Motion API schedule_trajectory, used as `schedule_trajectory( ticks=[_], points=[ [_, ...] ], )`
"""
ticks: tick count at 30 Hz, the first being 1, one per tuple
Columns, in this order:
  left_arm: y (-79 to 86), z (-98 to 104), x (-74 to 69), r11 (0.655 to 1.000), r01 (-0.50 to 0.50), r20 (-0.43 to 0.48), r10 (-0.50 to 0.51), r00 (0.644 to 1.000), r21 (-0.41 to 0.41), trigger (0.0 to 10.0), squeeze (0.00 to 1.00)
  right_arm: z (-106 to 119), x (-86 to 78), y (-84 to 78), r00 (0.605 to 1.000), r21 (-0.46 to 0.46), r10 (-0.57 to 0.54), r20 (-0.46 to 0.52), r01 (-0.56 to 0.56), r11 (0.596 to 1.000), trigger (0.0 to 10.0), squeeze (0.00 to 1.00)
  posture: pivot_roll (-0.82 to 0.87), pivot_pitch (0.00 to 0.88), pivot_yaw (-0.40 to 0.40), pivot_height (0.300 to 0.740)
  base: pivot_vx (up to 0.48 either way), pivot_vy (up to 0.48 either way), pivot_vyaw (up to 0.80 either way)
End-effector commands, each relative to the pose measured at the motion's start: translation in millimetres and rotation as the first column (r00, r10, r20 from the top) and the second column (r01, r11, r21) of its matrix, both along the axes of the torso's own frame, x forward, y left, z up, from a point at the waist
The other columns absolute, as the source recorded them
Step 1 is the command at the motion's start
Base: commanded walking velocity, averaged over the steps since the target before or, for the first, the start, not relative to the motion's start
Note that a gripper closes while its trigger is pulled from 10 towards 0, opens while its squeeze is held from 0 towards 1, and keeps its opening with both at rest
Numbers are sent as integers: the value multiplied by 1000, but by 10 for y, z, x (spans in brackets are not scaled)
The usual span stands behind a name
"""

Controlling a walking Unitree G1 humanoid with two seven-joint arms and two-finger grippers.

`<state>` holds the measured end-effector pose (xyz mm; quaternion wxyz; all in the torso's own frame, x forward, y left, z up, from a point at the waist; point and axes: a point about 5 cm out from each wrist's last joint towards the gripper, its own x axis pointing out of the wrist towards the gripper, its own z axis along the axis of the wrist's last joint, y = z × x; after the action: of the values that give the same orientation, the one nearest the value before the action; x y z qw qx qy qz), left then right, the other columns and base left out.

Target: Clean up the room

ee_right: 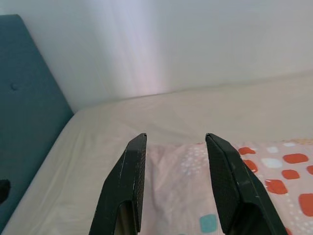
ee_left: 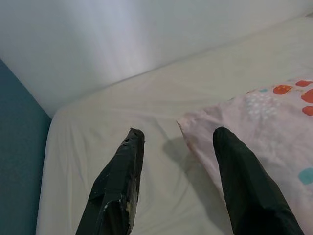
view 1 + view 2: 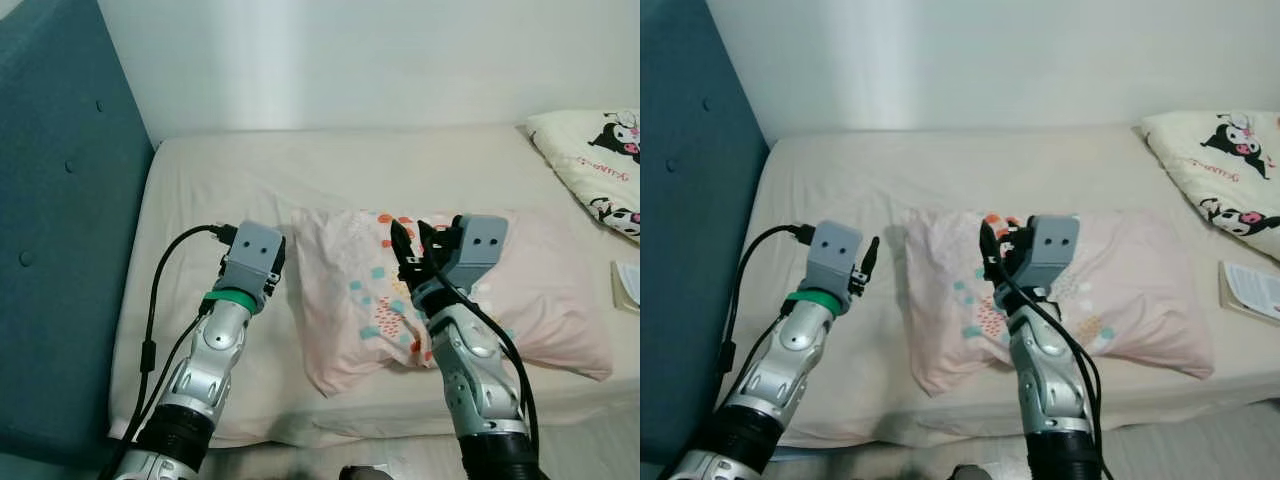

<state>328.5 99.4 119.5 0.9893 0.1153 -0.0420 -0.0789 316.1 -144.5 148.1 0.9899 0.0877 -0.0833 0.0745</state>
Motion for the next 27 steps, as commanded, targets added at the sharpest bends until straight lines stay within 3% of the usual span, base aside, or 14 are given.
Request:
schedule_trajectory(
  ticks=[1, 27],
  points=[
    [-7, -49, -20, 1000, -2, -14, 2, 1000, 9, 10000, 0, -74, -21, -17, 1000, -10, -24, -16, 24, 1000, 10000, 0, -172, 57, 33, 723, 0, 0, 0],
    [82, 37, 2, 999, 5, 13, -5, 1000, 42, 10000, 0, -91, -12, -7, 999, 11, -35, -5, 36, 999, 10000, 0, -132, 78, 51, 613, 0, 0, 0]
  ],
)
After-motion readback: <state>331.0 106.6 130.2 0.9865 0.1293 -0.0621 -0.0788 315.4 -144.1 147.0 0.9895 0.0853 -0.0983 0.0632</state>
